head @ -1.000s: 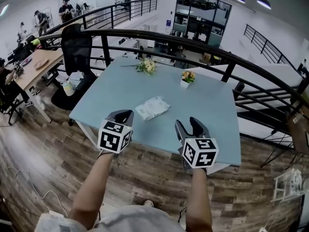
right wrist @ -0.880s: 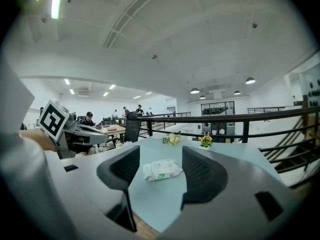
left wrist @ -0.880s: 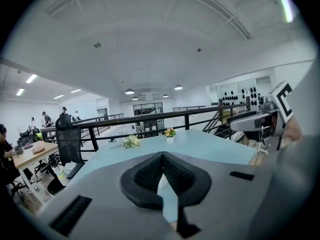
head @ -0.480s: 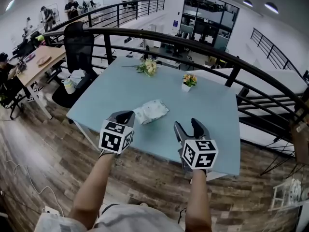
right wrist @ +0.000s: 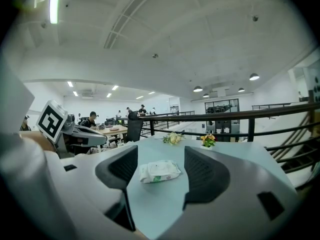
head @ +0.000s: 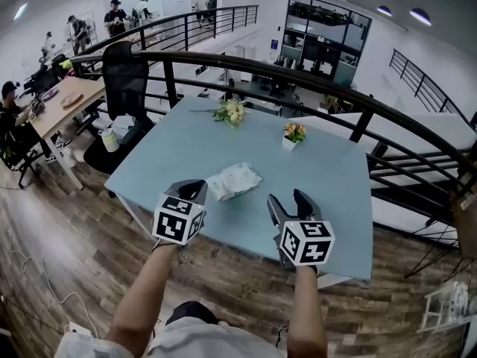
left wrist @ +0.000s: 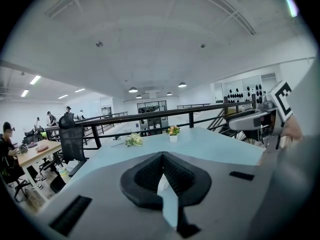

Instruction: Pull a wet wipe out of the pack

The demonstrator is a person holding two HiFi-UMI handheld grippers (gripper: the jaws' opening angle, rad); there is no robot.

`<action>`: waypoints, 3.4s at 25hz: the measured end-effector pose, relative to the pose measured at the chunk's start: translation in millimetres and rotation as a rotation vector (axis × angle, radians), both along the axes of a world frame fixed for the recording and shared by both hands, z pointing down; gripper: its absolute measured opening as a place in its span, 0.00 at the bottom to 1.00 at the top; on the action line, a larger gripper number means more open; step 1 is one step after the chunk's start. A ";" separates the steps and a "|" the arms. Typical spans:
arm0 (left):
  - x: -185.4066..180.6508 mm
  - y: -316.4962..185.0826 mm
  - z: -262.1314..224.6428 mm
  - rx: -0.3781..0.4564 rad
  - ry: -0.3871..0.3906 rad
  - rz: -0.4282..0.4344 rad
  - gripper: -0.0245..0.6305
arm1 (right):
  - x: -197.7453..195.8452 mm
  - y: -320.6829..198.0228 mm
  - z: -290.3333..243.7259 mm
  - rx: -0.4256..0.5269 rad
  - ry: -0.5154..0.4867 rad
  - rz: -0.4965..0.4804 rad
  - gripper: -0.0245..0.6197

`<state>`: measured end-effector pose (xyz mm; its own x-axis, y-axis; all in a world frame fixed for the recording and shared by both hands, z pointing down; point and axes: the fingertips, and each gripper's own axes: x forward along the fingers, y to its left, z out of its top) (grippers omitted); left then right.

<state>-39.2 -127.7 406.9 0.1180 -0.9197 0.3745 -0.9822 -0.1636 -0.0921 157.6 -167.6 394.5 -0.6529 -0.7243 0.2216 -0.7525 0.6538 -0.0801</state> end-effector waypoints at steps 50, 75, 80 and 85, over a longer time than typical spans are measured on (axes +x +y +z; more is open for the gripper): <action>-109.6 -226.7 7.7 -0.016 0.036 0.270 0.03 | -121.1 -183.4 1.6 -0.035 0.063 0.237 0.46; -100.6 -260.4 42.1 -0.066 0.042 0.427 0.03 | -140.0 -200.6 69.2 -0.208 0.124 0.284 0.46; -90.7 -259.0 55.4 -0.088 0.045 0.460 0.03 | -142.4 -196.6 94.5 -0.267 0.143 0.284 0.46; -83.7 -257.2 64.3 -0.108 0.039 0.490 0.03 | -146.0 -192.3 114.2 -0.317 0.146 0.281 0.46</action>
